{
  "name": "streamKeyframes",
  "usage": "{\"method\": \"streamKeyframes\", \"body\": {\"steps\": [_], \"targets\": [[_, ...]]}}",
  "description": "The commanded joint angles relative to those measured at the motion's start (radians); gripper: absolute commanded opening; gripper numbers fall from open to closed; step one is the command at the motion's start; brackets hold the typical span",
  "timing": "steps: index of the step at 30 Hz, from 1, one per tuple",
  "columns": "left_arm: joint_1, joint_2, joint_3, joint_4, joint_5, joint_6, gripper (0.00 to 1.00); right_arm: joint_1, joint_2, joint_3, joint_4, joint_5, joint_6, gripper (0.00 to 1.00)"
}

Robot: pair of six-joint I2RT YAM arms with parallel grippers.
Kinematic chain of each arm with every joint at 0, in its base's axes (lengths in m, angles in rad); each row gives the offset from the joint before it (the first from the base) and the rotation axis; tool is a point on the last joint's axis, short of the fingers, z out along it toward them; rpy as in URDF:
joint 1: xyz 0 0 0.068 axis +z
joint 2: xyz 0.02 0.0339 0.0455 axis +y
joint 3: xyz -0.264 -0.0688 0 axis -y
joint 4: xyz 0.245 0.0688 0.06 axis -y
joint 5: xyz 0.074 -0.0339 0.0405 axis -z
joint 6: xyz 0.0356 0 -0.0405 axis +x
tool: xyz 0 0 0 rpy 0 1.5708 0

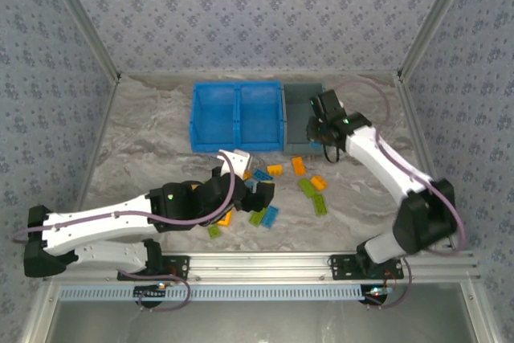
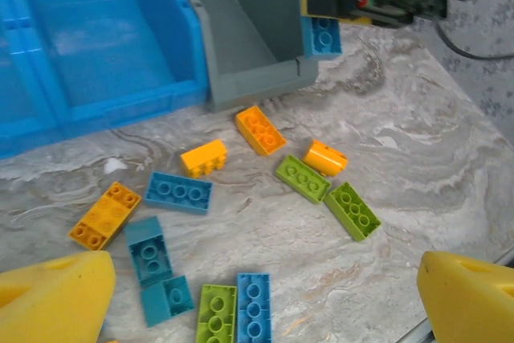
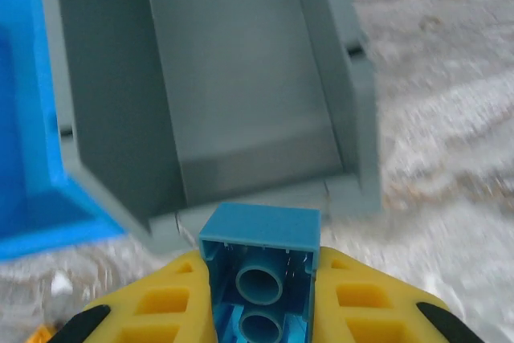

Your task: Sort the legos into containers by color

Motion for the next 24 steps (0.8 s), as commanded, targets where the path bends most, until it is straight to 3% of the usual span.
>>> {"method": "streamKeyframes", "body": {"steps": [1,8,10,14,19,21,24], "targets": [[0.005,-0.044,0.031,-0.136,-0.073,-0.077,0.96,-0.022,0.176,0.138,-0.035,0.006,-0.071,0.27],[0.027,-0.084,0.024,-0.441,-0.139,-0.315,0.88,-0.041,0.393,0.326,-0.094,0.012,-0.073,0.38],[0.049,-0.080,0.011,-0.505,-0.117,-0.363,0.85,-0.044,0.420,0.353,-0.112,0.014,-0.069,0.41],[0.097,-0.060,-0.034,-0.594,-0.030,-0.449,0.73,-0.043,0.433,0.380,-0.129,0.010,-0.065,0.56],[0.138,-0.062,-0.155,-0.524,0.103,-0.593,0.61,-0.013,0.363,0.389,-0.136,0.030,-0.076,0.58],[0.138,-0.063,-0.209,-0.483,0.134,-0.707,0.51,0.014,0.304,0.377,-0.148,0.064,-0.076,0.55],[0.138,-0.064,-0.298,-0.390,0.166,-0.851,0.47,0.074,0.166,0.289,-0.124,0.110,-0.070,0.54]]}}
